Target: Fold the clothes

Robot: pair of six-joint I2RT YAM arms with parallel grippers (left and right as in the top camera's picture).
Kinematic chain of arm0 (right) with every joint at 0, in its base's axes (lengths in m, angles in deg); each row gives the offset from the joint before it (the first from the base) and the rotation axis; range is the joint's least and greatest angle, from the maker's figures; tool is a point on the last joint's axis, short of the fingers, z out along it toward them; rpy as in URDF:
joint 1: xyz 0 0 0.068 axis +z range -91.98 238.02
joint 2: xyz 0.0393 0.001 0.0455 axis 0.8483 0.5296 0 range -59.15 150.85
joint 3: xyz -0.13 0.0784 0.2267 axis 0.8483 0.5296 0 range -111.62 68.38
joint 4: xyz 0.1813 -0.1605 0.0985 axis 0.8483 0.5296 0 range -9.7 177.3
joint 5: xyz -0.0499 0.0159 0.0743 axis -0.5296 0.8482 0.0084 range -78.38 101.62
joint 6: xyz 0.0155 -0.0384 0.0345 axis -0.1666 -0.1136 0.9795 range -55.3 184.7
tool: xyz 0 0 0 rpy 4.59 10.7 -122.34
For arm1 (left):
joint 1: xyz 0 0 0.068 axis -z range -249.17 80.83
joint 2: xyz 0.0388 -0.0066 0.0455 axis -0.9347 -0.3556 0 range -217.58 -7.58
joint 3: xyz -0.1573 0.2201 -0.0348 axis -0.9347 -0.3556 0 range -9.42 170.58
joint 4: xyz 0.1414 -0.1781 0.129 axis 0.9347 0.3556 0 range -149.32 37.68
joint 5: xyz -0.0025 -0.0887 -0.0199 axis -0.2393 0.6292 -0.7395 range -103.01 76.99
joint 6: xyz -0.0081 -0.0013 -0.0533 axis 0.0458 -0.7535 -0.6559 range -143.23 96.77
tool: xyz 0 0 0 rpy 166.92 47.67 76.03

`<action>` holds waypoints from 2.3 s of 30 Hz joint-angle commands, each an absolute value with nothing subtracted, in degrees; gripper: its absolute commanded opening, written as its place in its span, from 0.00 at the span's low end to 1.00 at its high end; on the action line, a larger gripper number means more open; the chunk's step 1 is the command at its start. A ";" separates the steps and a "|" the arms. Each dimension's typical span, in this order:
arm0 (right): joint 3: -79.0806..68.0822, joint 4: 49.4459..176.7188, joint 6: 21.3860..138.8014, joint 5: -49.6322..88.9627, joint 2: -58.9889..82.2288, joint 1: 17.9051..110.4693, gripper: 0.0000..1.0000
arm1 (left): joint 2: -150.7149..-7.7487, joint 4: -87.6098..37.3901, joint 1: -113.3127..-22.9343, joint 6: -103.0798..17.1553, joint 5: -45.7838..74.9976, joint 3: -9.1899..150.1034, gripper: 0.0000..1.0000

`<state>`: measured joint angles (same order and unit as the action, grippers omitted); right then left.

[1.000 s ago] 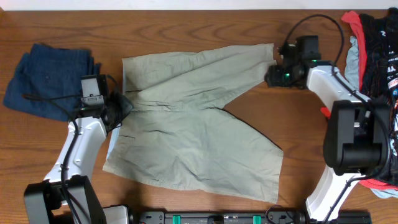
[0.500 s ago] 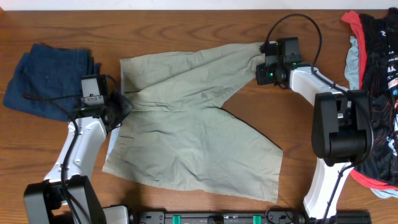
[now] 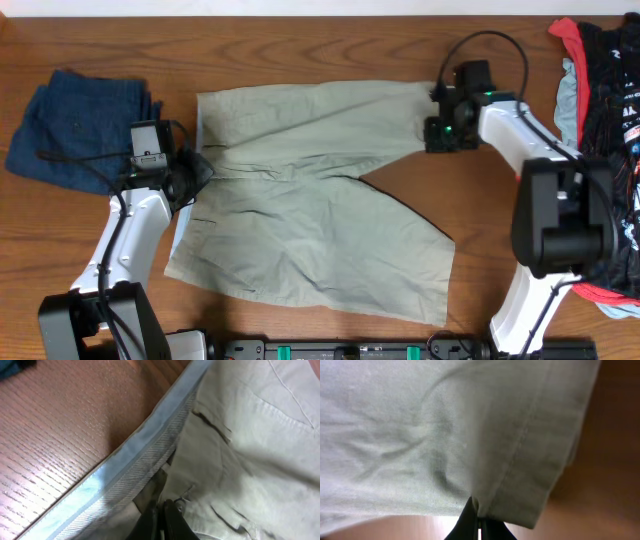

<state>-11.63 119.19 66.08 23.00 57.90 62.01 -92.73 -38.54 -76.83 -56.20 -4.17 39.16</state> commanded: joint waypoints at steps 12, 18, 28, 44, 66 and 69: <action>-12.46 112.44 67.85 22.17 45.99 58.43 0.56 | -93.32 -38.41 -76.96 -55.63 -5.11 39.51 0.06; -12.40 120.46 67.79 20.62 46.86 58.47 0.63 | -93.32 -38.41 -76.96 -55.63 -5.13 39.51 0.06; -9.60 122.47 64.64 18.98 48.07 58.91 0.60 | -93.32 -38.41 -76.96 -55.63 -5.13 39.51 0.06; -8.22 117.09 65.06 19.11 59.34 62.38 0.47 | -93.32 -38.41 -76.96 -55.63 -5.13 39.51 0.06; -9.01 143.71 73.93 7.52 57.81 55.17 0.01 | -93.32 -34.32 -76.96 -55.63 -4.54 39.51 0.06; -10.25 139.72 70.43 15.46 57.33 55.24 0.16 | -93.32 -35.42 -76.96 -55.63 -4.61 39.51 0.06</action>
